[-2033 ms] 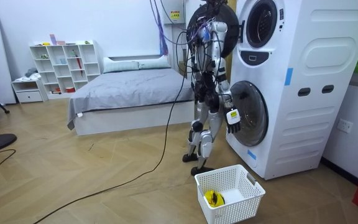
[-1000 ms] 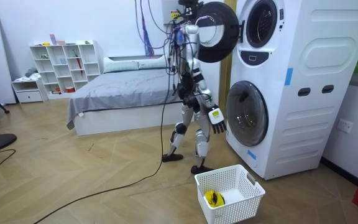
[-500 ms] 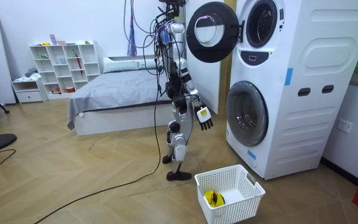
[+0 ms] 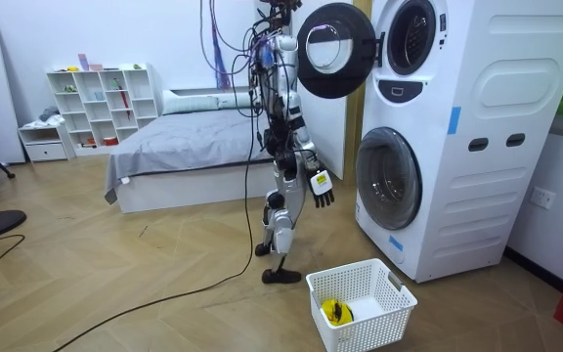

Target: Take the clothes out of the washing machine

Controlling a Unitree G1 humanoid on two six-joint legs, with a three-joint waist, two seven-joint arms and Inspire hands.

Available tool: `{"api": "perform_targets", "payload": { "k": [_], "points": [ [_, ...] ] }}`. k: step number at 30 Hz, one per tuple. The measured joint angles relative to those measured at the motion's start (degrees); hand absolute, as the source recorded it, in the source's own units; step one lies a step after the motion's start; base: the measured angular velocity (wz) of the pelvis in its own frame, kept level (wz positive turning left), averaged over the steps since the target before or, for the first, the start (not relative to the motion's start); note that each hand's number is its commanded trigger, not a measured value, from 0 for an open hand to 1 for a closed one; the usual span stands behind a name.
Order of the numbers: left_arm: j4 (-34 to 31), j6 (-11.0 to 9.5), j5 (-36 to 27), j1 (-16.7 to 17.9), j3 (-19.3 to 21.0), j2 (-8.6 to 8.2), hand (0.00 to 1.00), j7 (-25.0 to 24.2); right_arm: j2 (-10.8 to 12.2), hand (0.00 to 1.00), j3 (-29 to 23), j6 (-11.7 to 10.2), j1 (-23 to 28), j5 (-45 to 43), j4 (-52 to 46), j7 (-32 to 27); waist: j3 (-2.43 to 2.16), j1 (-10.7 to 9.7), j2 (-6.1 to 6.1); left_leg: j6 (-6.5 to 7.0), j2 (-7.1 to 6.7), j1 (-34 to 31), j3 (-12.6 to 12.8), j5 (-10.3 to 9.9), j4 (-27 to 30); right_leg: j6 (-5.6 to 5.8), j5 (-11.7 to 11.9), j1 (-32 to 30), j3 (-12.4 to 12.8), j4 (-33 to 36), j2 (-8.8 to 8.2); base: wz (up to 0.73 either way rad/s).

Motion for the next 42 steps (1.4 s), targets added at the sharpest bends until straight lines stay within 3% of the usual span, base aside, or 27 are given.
{"api": "perform_targets", "payload": {
  "k": [4,9,14,20,23,25,27,31,34,38,40,42],
  "points": [
    [0.7,-0.9,-3.7,0.4,-0.1,0.04,0.00,-0.1,0.0,0.00,0.1,-0.4,0.1,0.2,0.1,-1.1,0.33,0.0,0.01,0.00,-0.25,0.1,-1.0,0.0,-0.1,0.01,0.0,0.8,-0.6,-0.1,-0.18,0.09],
    [2.2,-1.0,-7.5,0.5,-0.1,0.18,0.00,0.0,0.1,0.00,0.1,-0.4,0.1,0.5,0.0,-2.6,0.34,0.0,-0.02,0.02,-0.70,0.0,-2.7,0.0,-0.1,0.12,-0.1,1.3,-1.1,-0.4,-0.39,0.09],
    [2.5,-1.0,-11.2,0.7,0.4,0.22,0.00,-0.7,0.1,0.00,-0.1,-0.6,0.1,0.0,-0.6,-2.7,0.25,0.1,0.15,0.02,-0.72,0.1,-2.8,0.0,-0.1,0.19,0.0,1.7,-1.3,-0.9,-0.36,0.01],
    [2.0,-0.6,-17.5,0.5,4.7,0.91,0.00,-2.9,-0.4,0.00,-3.0,-1.1,0.5,-1.4,-2.9,-2.1,0.18,-0.1,0.44,0.03,-0.71,0.8,-2.5,0.0,0.0,0.19,0.0,1.8,-0.5,-0.8,-0.36,-0.03],
    [1.7,-0.1,-22.3,-2.2,9.4,2.74,0.00,-2.8,-0.9,0.00,-5.9,-1.6,1.1,-2.5,-3.3,-1.5,0.25,-0.2,0.89,0.03,-0.71,2.4,-2.8,0.0,-0.1,0.19,0.0,3.4,-0.4,-0.9,-0.33,-0.02],
    [-2.1,0.4,-27.1,-4.7,12.9,4.95,0.00,-1.6,-1.3,0.00,-9.2,-1.6,2.4,-4.4,-6.2,-1.4,0.42,-0.5,1.34,0.03,-0.70,3.0,-2.8,0.0,-0.5,0.19,0.0,4.1,-0.4,-0.9,-0.30,0.00],
    [-3.3,0.3,-29.9,-8.0,12.8,7.45,0.00,-1.3,-1.9,0.00,-10.8,-1.8,2.4,-6.9,-6.5,-1.4,0.57,-0.5,1.73,0.03,-0.78,3.0,-2.8,0.0,-0.5,0.20,0.0,4.0,-0.4,-0.8,-0.36,-0.02],
    [-3.5,0.3,-35.3,-13.2,13.1,12.59,0.00,-1.1,-3.8,0.00,-11.3,-2.1,3.8,-7.3,-6.9,-0.8,0.04,-1.8,2.77,0.05,-0.79,3.0,-2.7,0.0,-1.0,0.22,0.0,3.6,-0.3,-0.6,-0.29,-0.04],
    [-4.7,0.3,-37.9,-16.4,13.4,15.03,0.00,-0.3,-4.6,0.00,-11.8,-2.0,4.7,-8.6,-6.9,-0.8,-0.09,-2.2,3.57,0.06,-0.80,3.0,-2.7,0.0,-1.0,0.21,0.1,3.6,0.2,-0.6,-0.25,-0.05],
    [-11.0,0.4,-42.9,-18.0,13.4,18.85,0.00,0.8,-4.8,0.00,-11.9,-2.0,5.6,-9.3,-10.2,-0.4,-0.26,-3.3,4.16,0.08,-0.79,2.4,-2.7,0.0,-0.9,0.19,0.1,2.5,1.0,-0.5,-0.14,-0.09],
    [-12.9,0.7,-44.2,-20.4,13.3,21.81,0.00,1.5,-5.0,0.00,-11.9,-2.0,5.7,-9.2,-11.3,-0.4,-0.32,-3.1,4.34,0.12,-0.82,2.5,-2.8,0.1,-0.9,0.18,0.1,2.5,1.1,-0.5,-0.13,-0.10],
    [-14.1,1.0,-45.2,-20.8,13.5,22.77,0.00,2.3,-5.0,0.00,-11.9,-2.0,6.0,-9.3,-11.4,-0.4,-0.34,-2.9,4.30,0.12,-0.83,2.7,-3.0,0.1,-0.9,0.18,0.1,2.5,1.2,-0.7,-0.10,-0.04]
  ]
}}
